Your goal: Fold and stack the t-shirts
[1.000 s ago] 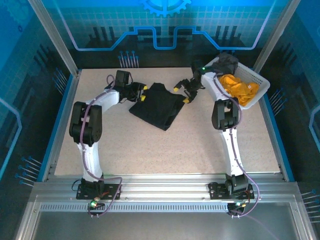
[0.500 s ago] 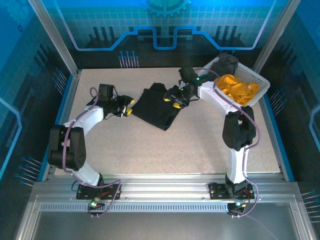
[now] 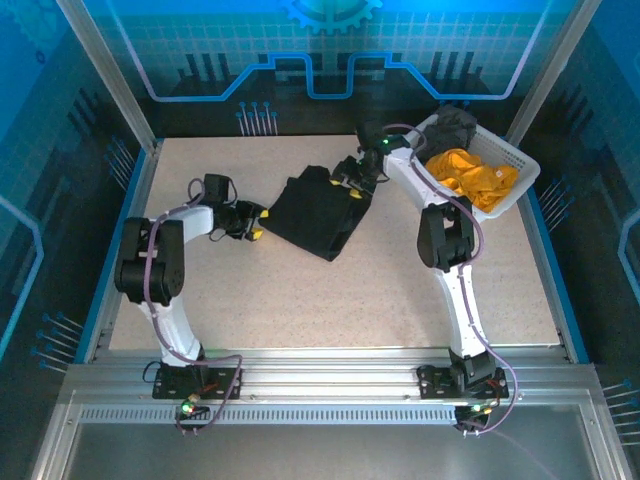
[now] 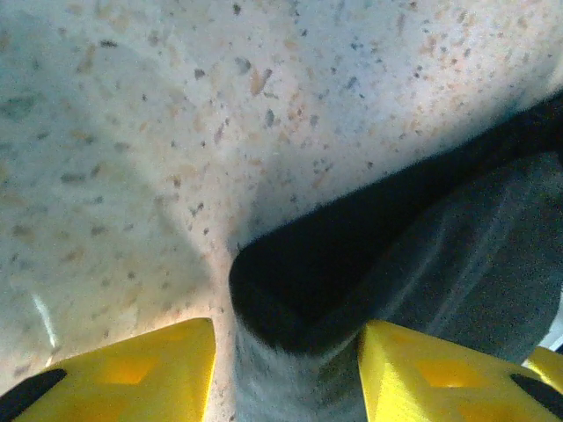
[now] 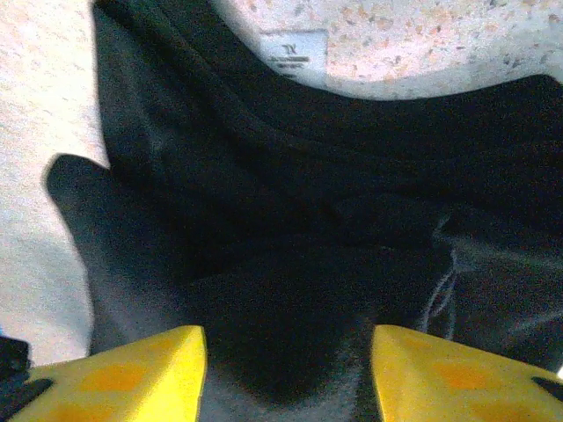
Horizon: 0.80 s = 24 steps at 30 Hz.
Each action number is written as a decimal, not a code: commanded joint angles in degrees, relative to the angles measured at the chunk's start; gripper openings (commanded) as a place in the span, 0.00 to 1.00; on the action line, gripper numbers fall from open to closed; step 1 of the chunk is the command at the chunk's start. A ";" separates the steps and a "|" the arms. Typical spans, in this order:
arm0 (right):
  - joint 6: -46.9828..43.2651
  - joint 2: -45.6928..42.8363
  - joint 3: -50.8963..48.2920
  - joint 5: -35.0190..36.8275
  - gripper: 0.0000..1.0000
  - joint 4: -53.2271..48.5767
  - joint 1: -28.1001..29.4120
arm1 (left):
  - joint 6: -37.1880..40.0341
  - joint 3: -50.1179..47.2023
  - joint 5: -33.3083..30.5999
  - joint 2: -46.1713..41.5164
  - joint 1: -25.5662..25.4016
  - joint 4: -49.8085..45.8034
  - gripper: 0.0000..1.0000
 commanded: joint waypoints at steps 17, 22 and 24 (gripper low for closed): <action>0.47 -6.74 -6.70 1.81 0.00 -2.70 -3.47 | -2.60 -6.64 -2.50 -4.84 -5.14 5.81 0.44; 2.46 -12.92 -11.87 4.99 0.00 -2.24 -4.83 | -2.35 -6.59 -4.08 -8.98 -7.11 3.83 0.47; 2.48 -13.18 -13.29 3.33 0.00 -0.95 -5.48 | -2.23 -6.82 -4.78 -10.61 -7.90 3.18 0.48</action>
